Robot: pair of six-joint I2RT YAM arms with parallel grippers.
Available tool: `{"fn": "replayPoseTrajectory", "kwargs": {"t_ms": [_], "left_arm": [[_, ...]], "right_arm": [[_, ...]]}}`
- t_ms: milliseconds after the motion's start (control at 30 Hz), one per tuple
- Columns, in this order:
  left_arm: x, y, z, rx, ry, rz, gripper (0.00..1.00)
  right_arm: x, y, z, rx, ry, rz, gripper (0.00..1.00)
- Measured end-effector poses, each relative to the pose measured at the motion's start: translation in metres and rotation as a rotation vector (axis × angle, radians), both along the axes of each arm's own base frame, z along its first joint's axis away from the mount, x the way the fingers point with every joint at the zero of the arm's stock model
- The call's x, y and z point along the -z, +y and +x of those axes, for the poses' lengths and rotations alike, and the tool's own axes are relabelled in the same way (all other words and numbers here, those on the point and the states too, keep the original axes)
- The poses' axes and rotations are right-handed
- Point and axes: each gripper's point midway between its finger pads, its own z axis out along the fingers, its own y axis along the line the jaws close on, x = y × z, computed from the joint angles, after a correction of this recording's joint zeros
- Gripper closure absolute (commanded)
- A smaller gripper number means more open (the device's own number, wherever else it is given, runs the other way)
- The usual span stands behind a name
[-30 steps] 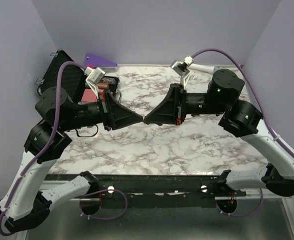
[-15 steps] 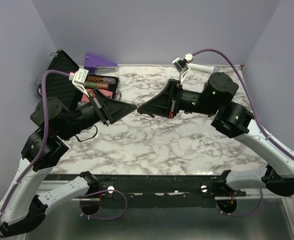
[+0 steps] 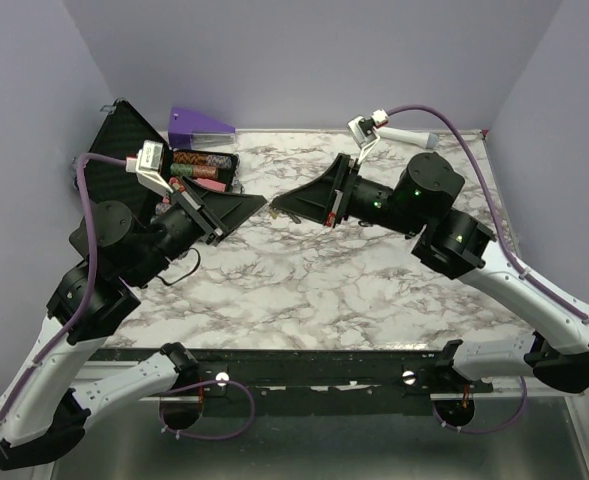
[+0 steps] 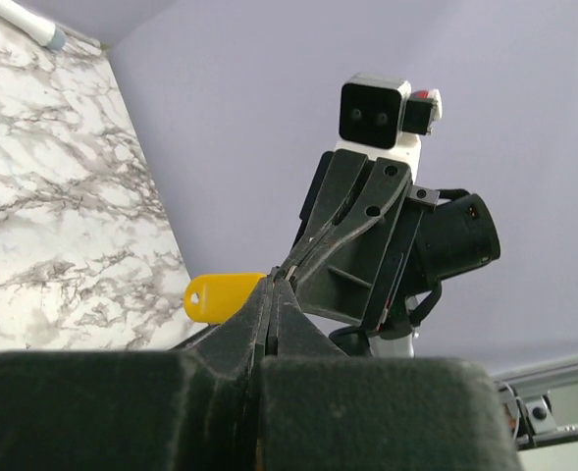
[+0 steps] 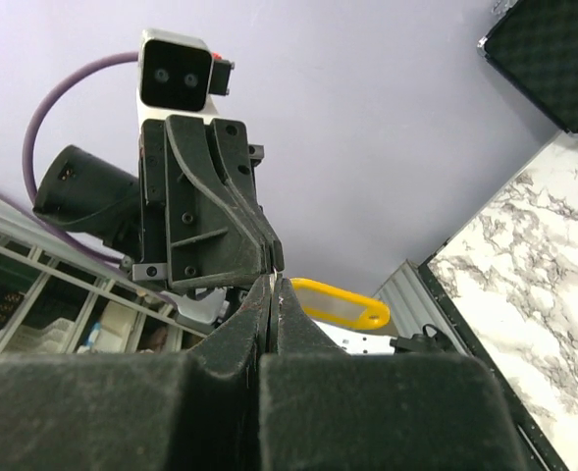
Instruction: Remove the keys from the keyring
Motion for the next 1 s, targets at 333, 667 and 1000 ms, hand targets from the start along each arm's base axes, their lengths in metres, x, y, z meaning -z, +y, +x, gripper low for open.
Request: {"fn": "replayPoseTrajectory", "kwargs": {"t_ms": [333, 667, 1000], "left_arm": [[-0.006, 0.015, 0.004, -0.099, 0.012, -0.040, 1.00], [-0.007, 0.016, 0.010, -0.132, 0.006, -0.032, 1.00], [-0.030, 0.040, -0.004, -0.161, -0.140, 0.084, 0.71]], "right_arm": [[0.001, 0.006, 0.014, 0.050, 0.053, 0.033, 0.87], [0.013, 0.019, 0.022, 0.041, 0.084, 0.019, 0.99], [0.011, 0.019, 0.010, -0.017, 0.052, 0.013, 0.99]]}}
